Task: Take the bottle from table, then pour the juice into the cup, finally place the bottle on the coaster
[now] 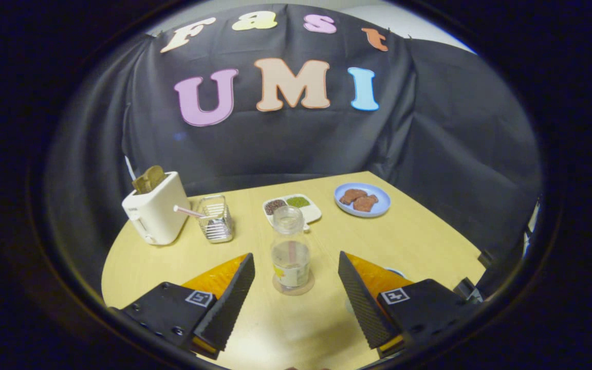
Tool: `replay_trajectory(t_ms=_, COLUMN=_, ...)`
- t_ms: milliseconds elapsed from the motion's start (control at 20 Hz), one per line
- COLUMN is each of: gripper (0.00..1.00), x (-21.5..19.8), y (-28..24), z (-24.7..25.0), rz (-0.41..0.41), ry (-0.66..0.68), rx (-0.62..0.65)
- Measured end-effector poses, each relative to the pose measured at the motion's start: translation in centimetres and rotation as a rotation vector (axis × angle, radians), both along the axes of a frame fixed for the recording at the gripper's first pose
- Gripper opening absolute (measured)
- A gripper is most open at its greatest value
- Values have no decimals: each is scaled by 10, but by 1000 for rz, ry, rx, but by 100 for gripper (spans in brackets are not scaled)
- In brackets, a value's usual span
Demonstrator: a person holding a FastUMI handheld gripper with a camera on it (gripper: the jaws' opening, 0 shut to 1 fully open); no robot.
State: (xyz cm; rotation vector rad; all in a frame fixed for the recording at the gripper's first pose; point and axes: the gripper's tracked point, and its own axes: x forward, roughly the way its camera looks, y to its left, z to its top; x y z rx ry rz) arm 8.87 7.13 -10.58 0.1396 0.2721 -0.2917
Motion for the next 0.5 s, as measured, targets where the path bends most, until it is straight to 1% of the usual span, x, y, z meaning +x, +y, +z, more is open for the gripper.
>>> replay_trajectory(t_ms=250, gripper=100, x=-11, y=2, z=29, rz=88, ry=-37, rx=-36)
replay_trajectory(t_ms=500, gripper=100, x=-25, y=-5, z=63, rz=148, ry=-99, rx=-55)
